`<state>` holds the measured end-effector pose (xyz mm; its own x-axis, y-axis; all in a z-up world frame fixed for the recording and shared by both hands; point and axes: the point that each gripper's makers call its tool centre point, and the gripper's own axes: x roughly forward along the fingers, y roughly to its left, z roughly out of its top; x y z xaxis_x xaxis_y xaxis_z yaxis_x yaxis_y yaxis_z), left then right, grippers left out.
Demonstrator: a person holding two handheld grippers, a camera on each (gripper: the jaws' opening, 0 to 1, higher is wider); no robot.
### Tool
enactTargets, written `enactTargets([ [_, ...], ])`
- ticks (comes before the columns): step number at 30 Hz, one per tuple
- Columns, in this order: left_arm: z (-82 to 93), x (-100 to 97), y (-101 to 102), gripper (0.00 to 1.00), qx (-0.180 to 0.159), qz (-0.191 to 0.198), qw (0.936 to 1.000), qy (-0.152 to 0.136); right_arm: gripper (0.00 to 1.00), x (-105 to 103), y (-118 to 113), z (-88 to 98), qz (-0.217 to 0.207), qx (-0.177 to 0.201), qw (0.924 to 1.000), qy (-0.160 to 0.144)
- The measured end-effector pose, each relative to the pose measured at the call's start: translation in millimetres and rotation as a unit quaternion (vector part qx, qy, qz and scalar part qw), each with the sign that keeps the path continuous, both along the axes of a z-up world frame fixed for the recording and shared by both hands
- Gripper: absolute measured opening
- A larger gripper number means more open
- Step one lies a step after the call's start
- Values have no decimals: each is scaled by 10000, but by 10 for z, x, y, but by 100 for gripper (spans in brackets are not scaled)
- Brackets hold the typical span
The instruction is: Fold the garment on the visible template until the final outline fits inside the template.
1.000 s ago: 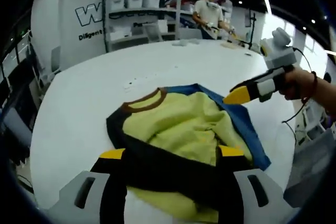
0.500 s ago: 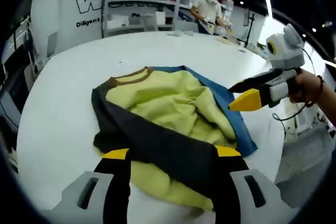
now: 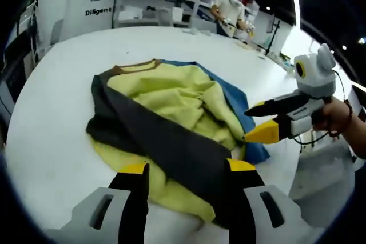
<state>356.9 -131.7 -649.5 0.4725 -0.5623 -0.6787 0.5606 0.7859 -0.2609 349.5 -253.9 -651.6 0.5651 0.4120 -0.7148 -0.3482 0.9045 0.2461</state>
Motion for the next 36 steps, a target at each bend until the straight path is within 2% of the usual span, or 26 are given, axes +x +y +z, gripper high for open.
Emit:
enactTargets([
  [4, -71, -37, -13, 43, 40, -14, 10000, 76, 44, -29, -8, -38, -126, 48, 9999, 66],
  [10, -118, -48, 5, 37, 35, 81, 9999, 116, 39, -65, 11, -71, -4, -254, 9997, -15],
  [13, -129, -46, 5, 31, 42, 88, 9999, 83, 30, -71, -13, -89, 44, -495, 9987, -90],
  [20, -102, -40, 0, 17, -115, 157, 9998, 76, 18, -86, -21, -29, 17, -515, 9985, -198],
  [23, -110, -61, -24, 12, -168, 120, 9997, 101, 5, -101, -5, 9, 62, -491, 9984, -259],
  [26, -84, -72, -38, 7, -160, 42, 9999, 29, 0, -112, 5, 50, 85, -498, 9982, -326],
  [29, -46, -62, -27, 3, -140, 16, 9999, -70, 0, -119, -4, 93, 111, -493, 9981, -366],
  [36, -11, -56, -14, 0, -196, -2, 9997, -122, 0, -155, -8, 186, 35, -150, 9994, -325],
])
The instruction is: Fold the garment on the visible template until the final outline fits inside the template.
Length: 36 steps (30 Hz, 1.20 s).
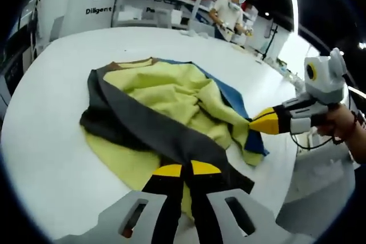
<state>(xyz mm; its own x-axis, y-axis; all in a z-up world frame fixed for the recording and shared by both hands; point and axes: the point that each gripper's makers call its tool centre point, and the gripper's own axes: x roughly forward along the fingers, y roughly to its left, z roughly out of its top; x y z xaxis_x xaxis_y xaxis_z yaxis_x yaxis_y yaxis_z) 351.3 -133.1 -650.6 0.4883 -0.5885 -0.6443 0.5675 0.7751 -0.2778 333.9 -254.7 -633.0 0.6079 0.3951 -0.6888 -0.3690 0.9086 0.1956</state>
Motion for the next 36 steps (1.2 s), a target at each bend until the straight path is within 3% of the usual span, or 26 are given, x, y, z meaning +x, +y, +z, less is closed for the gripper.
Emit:
enactTargets([
  [10, 133, -9, 37, 0, -49, -32, 9999, -96, 0, -6, -81, 138, -37, 145, 9999, -76],
  [16, 236, 23, 139, 0, -73, 37, 9999, -139, 0, 53, -266, 227, -95, -17, 9999, -106],
  [27, 431, 187, 597, 0, 77, 326, 9991, -255, 0, 484, -1140, 345, -638, -697, 9950, -318],
  [36, 456, 341, 983, 0, 288, 651, 9970, -296, 0, 677, -1612, 410, -831, -1291, 9880, -160],
])
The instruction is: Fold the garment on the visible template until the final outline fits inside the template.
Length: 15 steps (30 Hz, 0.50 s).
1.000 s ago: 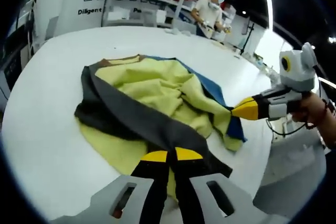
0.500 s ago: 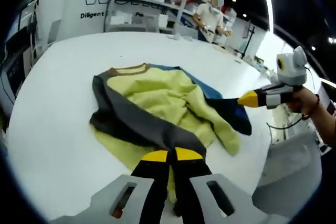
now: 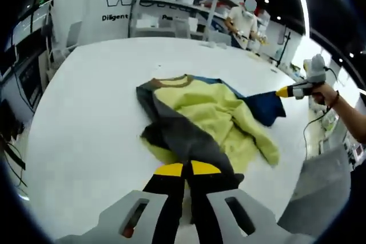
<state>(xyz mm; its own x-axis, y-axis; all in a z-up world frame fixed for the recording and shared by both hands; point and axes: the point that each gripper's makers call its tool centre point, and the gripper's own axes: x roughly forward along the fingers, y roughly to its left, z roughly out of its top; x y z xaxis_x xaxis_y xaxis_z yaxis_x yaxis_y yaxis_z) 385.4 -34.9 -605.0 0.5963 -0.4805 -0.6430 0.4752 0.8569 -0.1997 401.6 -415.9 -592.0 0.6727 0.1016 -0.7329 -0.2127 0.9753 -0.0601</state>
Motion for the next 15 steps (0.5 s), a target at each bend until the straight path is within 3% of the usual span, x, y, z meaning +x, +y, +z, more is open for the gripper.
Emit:
enactTargets([
  [8, 0, 203, 558, 0, 522, 370, 9979, -66, 0, 198, -307, 70, -211, -307, 9993, -27],
  [10, -22, 252, 728, 0, 752, 517, 9958, -87, 0, 236, -378, 66, -223, -403, 9989, -46],
  [12, -62, 303, 929, 0, 1219, 601, 9906, -136, 0, 287, -474, 59, -287, -503, 9983, -84],
  [15, -135, 373, 1086, 0, 1330, 774, 9881, -72, 0, 369, -612, 15, -411, -567, 9975, -119],
])
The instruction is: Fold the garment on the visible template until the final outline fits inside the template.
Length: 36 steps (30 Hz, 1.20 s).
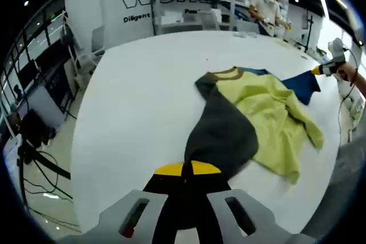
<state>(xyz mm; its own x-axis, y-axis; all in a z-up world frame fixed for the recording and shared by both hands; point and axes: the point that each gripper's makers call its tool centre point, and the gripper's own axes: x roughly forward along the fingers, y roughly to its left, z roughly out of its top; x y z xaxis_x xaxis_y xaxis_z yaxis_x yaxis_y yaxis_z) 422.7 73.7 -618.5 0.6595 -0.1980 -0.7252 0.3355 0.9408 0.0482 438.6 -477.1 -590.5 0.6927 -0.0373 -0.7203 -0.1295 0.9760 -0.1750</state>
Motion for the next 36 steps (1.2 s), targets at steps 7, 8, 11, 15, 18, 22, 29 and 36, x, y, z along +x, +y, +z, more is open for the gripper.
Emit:
enactTargets([
  [7, -191, 133, 357, 0, 508, 242, 9983, 175, 0, 81, -238, -92, -315, -83, 9994, 73],
  [8, -221, 166, 415, 0, 648, 193, 9975, 183, 0, 94, -269, -104, -328, -110, 9994, 79],
  [11, -257, 224, 526, 0, 801, 282, 9962, 214, 0, 158, -338, -116, -357, -69, 9993, -4],
  [15, -286, 300, 699, 0, 985, 416, 9939, 277, 0, 193, -440, -141, -514, -106, 9986, 43],
  [18, -318, 315, 828, 0, 1254, 494, 9904, 305, 0, 205, -569, -182, -671, -223, 9974, 111],
  [22, -404, 334, 905, 0, 1184, 615, 9902, 400, 0, 234, -679, -185, -831, -174, 9963, 101],
  [29, -422, 434, 918, 0, 1483, 529, 9869, 346, 0, 348, -805, -82, -1018, -42, 9947, -151],
  [36, -443, 467, 970, 0, 1532, 633, 9856, 341, 0, 381, -1053, -95, -1290, -221, 9914, -99],
])
